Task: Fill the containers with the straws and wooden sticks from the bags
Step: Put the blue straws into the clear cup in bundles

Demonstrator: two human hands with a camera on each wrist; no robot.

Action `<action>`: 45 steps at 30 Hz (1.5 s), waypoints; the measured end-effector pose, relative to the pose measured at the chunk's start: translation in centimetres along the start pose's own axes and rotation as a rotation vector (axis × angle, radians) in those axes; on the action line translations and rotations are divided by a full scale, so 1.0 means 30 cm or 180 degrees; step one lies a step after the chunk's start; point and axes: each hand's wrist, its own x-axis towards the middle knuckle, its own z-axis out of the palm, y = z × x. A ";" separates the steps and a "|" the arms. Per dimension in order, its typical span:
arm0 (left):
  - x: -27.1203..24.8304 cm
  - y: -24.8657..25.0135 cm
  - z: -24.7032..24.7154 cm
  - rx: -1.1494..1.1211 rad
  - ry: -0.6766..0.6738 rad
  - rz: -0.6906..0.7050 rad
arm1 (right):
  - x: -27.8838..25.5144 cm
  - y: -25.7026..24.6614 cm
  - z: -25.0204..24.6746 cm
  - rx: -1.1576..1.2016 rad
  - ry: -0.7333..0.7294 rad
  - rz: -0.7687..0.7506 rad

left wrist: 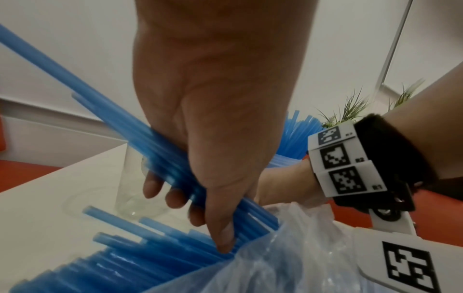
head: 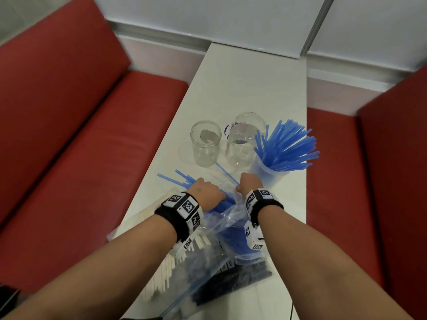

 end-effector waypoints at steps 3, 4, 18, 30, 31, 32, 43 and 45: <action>-0.040 0.000 -0.043 -0.0008 -0.0061 -0.0182 | -0.045 -0.041 -0.045 0.0195 0.0226 -0.0222; -0.055 -0.001 -0.056 -0.0008 -0.0077 -0.0234 | -0.065 -0.057 -0.062 0.0286 0.0339 -0.0319; -0.332 -0.120 -0.197 -0.0494 0.0037 -0.0946 | -0.448 -0.120 -0.276 0.2789 0.2528 -0.0442; -0.365 0.028 -0.297 -0.4896 0.2235 -0.0065 | -0.692 -0.217 -0.251 0.4363 0.1882 -0.0987; -0.356 0.050 -0.298 -0.4894 0.2479 -0.0046 | -0.708 -0.220 -0.252 0.4252 0.1835 -0.1075; -0.348 0.066 -0.301 -0.4833 0.2719 -0.0064 | -0.722 -0.217 -0.255 0.4168 0.1808 -0.1131; -0.378 0.132 -0.449 -0.4306 0.4146 0.0045 | -0.753 -0.122 -0.283 0.4559 0.0885 -0.0469; -0.398 0.148 -0.473 -0.4666 0.4141 0.0428 | -0.757 -0.099 -0.265 0.4752 0.0249 -0.0331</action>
